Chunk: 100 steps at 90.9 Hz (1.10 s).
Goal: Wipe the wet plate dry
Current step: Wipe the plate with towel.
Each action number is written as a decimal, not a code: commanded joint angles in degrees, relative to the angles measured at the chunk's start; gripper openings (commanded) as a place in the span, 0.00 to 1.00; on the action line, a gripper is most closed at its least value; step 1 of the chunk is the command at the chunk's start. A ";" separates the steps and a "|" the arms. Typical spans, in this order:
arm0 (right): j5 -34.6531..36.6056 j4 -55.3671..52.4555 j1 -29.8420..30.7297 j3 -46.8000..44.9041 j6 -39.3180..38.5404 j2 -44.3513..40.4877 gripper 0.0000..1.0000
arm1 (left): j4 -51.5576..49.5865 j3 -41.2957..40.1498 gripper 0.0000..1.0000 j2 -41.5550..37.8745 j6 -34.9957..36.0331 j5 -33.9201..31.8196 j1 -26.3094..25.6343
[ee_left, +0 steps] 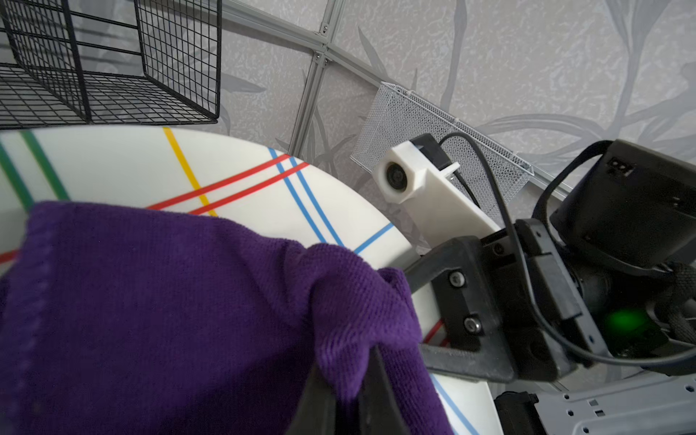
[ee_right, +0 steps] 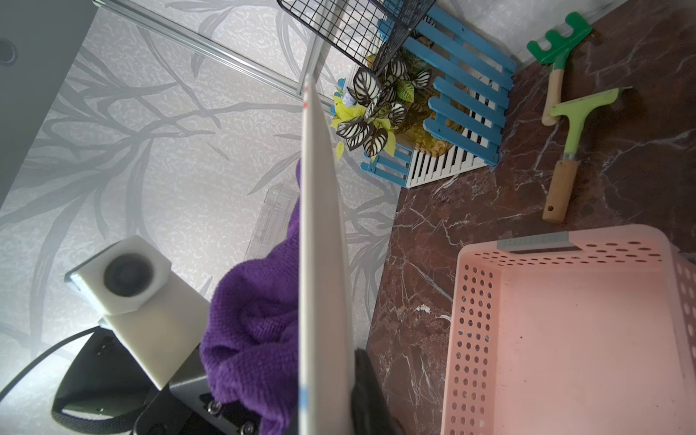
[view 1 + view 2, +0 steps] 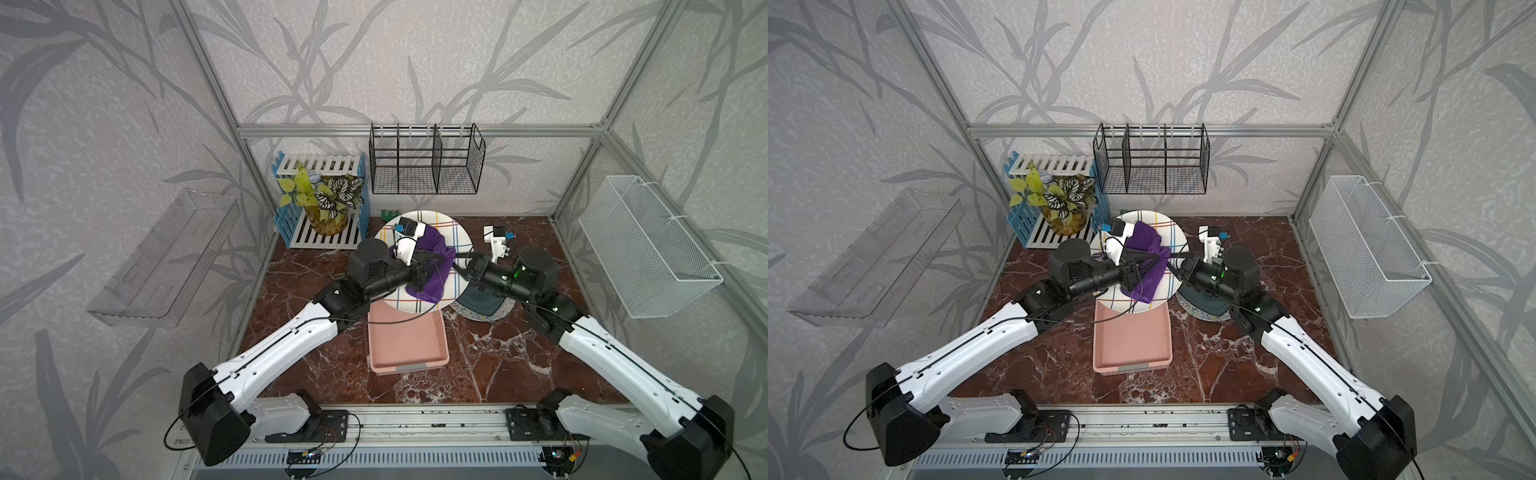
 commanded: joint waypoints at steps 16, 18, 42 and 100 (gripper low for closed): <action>1.48 16.19 -6.35 3.53 5.39 -5.12 0.00 | -12.89 -1.08 0.00 8.32 4.30 10.00 -6.14; 0.94 16.28 -6.43 3.71 5.25 -5.12 0.00 | -13.16 -1.19 0.00 8.24 4.32 9.61 -6.16; -7.75 16.35 -4.94 3.82 2.11 -6.04 0.00 | -14.27 2.02 0.00 8.12 -0.90 -2.65 0.62; -3.27 15.54 -6.47 2.17 2.82 -6.56 0.00 | -5.80 5.04 0.00 7.92 -4.13 -1.93 4.27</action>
